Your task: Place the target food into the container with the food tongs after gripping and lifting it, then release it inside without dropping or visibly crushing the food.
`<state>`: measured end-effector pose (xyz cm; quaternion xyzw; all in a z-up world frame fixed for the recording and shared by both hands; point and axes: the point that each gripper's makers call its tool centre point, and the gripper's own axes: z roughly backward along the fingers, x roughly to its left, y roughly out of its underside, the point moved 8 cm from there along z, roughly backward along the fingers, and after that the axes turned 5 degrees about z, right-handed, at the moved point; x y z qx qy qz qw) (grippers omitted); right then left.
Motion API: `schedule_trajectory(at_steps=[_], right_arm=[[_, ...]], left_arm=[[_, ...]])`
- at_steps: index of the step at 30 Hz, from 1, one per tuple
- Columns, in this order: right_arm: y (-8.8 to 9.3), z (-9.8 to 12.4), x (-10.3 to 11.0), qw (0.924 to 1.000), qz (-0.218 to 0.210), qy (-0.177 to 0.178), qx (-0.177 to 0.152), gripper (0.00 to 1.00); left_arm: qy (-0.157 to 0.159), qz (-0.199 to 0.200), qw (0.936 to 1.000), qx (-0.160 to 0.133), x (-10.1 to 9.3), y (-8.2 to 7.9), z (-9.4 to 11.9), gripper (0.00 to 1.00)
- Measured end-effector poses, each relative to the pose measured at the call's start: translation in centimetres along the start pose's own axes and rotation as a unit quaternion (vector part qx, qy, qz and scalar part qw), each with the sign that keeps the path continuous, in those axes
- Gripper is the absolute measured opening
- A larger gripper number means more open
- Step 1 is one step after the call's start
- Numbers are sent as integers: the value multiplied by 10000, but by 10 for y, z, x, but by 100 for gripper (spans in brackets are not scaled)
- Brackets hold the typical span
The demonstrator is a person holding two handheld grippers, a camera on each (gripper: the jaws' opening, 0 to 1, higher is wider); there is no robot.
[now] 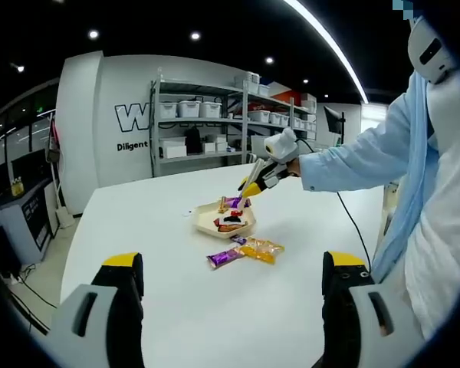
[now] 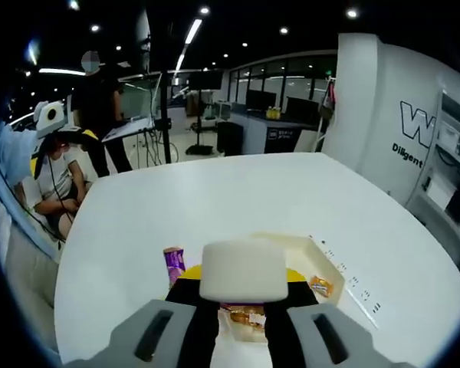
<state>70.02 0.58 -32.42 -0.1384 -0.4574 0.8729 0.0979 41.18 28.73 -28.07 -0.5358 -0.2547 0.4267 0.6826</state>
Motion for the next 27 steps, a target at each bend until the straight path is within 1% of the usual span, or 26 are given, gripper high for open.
schedule_trajectory(at_steps=[3, 4, 6, 8, 10, 12, 18, 22, 27], right_arm=[[0, 1, -9, 9999, -89, 136, 7, 14], [2, 2, -17, 9997, -127, 188, 14, 14], [1, 2, -20, 9995, -144, 265, 30, 15], [0, 2, -21, 9993, -70, 378, -42, 18], [1, 3, -24, 9991, -74, 399, -124, 19], [2, 2, -25, 9992, -146, 353, -96, 19], [7, 5, -17, 9994, -182, 285, -84, 19], [9, 9, -2, 9996, -176, 216, -84, 19], [16, 14, 11, 9996, -233, 140, -72, 19]], left_arm=[[-13, 0, 10000, -10, 2, -1, 0, 94], [-15, 0, 10000, -13, 2, -1, 0, 94], [-7, 0, 10000, -10, 3, -1, -1, 94], [-7, -5, 10000, 3, 3, -1, -1, 94], [6, 0, 10000, -15, 4, -2, -2, 94], [18, -6, 10000, -9, 4, -2, -4, 94], [99, -25, 9999, -26, 5, -3, -9, 94], [195, -47, 9998, -30, 4, -5, -16, 94], [347, -79, 9994, -46, 2, -8, -25, 94]])
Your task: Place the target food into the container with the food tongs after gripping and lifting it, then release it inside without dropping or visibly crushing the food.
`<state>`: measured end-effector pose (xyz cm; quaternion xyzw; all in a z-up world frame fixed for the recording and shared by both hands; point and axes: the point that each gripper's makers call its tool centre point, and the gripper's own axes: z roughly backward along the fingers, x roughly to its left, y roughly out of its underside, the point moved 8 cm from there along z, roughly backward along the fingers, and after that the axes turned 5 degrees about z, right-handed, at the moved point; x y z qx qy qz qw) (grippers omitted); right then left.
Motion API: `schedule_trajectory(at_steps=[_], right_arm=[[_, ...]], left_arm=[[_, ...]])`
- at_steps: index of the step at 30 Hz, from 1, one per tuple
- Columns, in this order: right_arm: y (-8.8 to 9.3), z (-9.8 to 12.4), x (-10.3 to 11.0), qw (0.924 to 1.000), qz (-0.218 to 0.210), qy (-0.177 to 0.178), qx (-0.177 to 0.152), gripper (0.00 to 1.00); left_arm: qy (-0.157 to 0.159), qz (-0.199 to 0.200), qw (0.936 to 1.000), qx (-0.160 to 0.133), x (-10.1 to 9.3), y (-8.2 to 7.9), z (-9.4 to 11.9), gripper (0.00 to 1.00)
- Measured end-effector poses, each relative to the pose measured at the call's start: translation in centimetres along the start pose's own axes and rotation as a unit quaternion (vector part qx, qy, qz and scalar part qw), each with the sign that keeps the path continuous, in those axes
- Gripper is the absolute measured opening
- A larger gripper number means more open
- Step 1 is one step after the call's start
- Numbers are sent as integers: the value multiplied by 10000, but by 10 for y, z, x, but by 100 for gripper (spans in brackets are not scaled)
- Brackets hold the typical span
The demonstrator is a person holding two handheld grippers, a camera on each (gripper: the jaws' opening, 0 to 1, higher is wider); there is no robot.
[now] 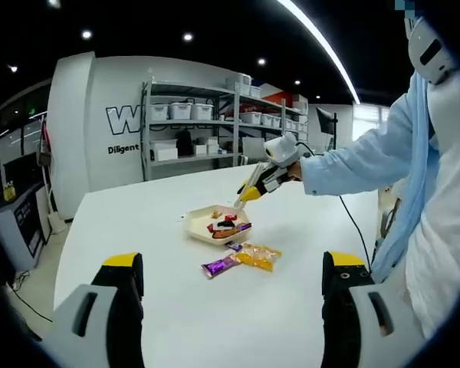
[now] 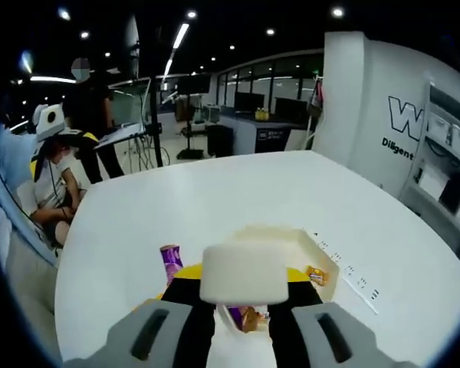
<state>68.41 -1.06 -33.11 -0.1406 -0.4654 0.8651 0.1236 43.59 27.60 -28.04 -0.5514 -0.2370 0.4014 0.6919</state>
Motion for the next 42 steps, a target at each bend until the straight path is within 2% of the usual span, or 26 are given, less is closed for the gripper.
schedule_trajectory(at_steps=[11, 15, 27, 37, 42], right_arm=[[11, 15, 35, 9997, 3, -256, 18, 20], [19, 16, 52, 9991, 5, -421, 78, 20], [40, 14, 81, 9963, 49, -828, 224, 21], [54, 9, 103, 9898, 694, -1122, 532, 21], [53, 5, 104, 9889, 733, -1179, 523, 21]], left_arm=[[245, -47, 9997, -14, -2, -3, -13, 94], [322, -65, 9995, -27, -2, -4, -16, 94], [481, -91, 9988, -16, 1, -4, -23, 94], [630, -128, 9979, -29, -1, -7, -32, 94], [646, -131, 9978, -33, -1, -7, -32, 94]])
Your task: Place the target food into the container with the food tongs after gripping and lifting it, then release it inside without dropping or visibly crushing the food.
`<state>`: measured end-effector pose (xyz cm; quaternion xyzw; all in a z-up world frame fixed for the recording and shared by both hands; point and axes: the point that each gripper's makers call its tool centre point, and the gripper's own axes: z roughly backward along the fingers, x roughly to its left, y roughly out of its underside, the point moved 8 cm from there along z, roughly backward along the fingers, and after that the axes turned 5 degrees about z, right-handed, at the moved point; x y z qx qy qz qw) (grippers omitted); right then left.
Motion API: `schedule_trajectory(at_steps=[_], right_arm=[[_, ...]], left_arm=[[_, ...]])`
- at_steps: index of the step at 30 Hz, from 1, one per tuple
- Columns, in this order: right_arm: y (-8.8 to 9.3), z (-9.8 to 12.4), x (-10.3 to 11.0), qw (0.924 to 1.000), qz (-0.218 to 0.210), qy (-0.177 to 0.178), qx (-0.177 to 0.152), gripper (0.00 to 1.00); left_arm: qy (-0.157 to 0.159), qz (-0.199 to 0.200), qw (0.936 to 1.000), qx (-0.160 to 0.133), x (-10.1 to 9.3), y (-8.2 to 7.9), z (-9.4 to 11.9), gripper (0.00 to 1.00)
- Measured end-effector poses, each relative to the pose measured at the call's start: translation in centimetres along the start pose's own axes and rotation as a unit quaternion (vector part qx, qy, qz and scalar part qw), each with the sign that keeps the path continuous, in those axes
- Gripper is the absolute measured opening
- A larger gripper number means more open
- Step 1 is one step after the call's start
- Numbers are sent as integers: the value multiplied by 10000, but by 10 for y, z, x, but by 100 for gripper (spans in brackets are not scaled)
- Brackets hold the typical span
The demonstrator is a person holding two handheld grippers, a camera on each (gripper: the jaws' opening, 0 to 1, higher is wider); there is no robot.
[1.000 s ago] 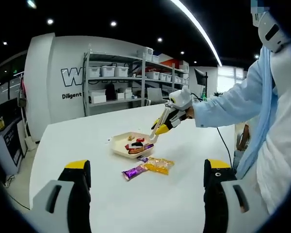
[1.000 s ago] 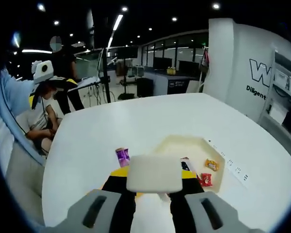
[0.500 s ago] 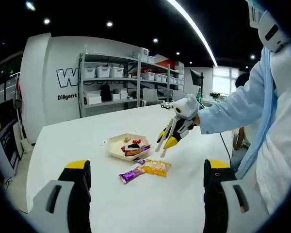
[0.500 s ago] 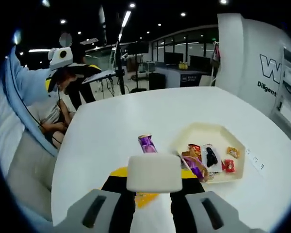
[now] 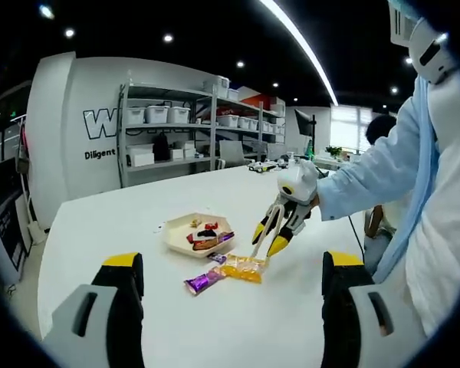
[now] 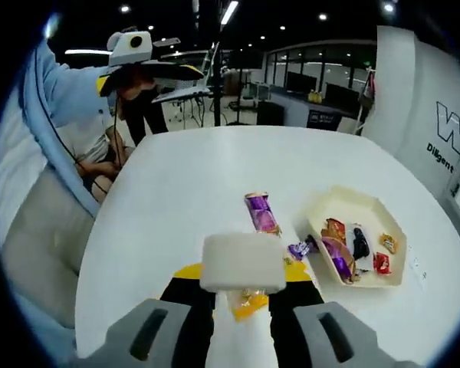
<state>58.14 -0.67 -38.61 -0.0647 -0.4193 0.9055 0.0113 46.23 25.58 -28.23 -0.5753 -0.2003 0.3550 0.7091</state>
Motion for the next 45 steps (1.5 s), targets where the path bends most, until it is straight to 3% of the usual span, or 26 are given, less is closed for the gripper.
schedule_trajectory(at_steps=[11, 26, 45], right_arm=[[-4, -9, -2, 9997, -60, -116, -225, 17], [18, 16, 3, 9983, -265, 236, -457, 15], [11, 21, -1, 9959, -509, 458, -590, 9]], left_arm=[[-78, -3, 10000, 28, 3, 0, 6, 94], [-18, -38, 10000, 57, 2, -3, -4, 95], [-70, -56, 9999, 74, -2, -4, -3, 95]])
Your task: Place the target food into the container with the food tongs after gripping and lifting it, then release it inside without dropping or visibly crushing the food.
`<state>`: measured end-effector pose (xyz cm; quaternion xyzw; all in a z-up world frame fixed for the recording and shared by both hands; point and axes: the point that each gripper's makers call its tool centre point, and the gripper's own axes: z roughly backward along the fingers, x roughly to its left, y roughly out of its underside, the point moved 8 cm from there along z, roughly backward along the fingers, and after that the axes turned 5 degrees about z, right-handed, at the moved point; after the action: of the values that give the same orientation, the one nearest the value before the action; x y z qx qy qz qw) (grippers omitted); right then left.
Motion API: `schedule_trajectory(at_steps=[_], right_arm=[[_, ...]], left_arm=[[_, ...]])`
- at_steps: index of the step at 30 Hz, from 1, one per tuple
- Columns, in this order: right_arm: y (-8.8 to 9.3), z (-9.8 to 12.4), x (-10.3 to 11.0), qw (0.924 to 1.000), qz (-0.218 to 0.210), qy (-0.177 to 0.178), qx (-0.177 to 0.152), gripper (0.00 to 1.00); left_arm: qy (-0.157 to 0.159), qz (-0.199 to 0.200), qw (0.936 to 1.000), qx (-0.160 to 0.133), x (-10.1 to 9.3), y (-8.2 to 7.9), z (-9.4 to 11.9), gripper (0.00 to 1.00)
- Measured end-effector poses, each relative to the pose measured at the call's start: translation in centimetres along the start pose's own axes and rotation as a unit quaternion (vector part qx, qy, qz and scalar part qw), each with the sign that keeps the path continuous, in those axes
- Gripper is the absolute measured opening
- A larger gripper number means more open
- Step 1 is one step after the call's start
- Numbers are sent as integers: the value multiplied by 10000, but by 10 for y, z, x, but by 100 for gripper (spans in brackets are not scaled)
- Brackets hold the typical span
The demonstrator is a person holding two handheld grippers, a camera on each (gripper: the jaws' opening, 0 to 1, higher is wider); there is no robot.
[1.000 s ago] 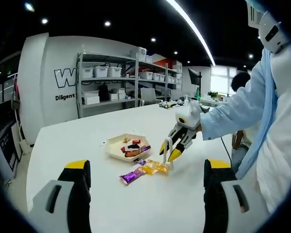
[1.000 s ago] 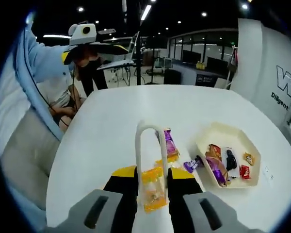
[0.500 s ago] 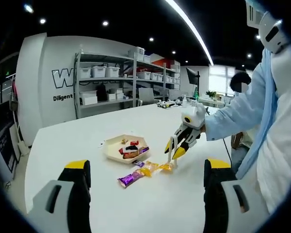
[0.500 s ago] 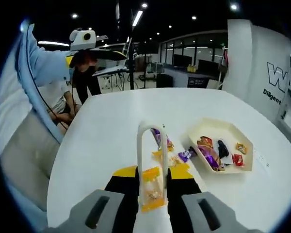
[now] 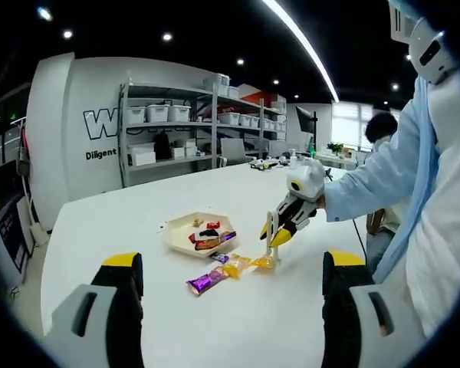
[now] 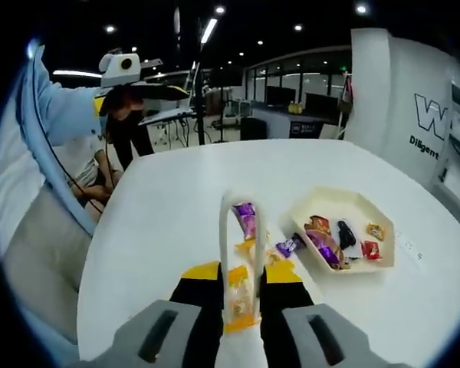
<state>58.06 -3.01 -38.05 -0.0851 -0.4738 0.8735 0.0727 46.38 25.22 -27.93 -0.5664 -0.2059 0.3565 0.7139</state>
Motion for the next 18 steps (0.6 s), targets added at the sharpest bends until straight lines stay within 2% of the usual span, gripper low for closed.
schedule_trajectory(at_steps=[7, 13, 18], right_arm=[[-4, 4, -3, 9997, -172, 163, -103, 8], [-23, 11, -26, 9956, -437, 613, -550, 8], [-43, 14, -45, 9918, -425, 913, -787, 9]], left_arm=[[7, -15, 10000, -6, 0, 0, 1, 95], [8, -17, 10000, -9, 0, -1, 3, 95], [-33, -22, 10000, -7, 1, -1, 8, 95]])
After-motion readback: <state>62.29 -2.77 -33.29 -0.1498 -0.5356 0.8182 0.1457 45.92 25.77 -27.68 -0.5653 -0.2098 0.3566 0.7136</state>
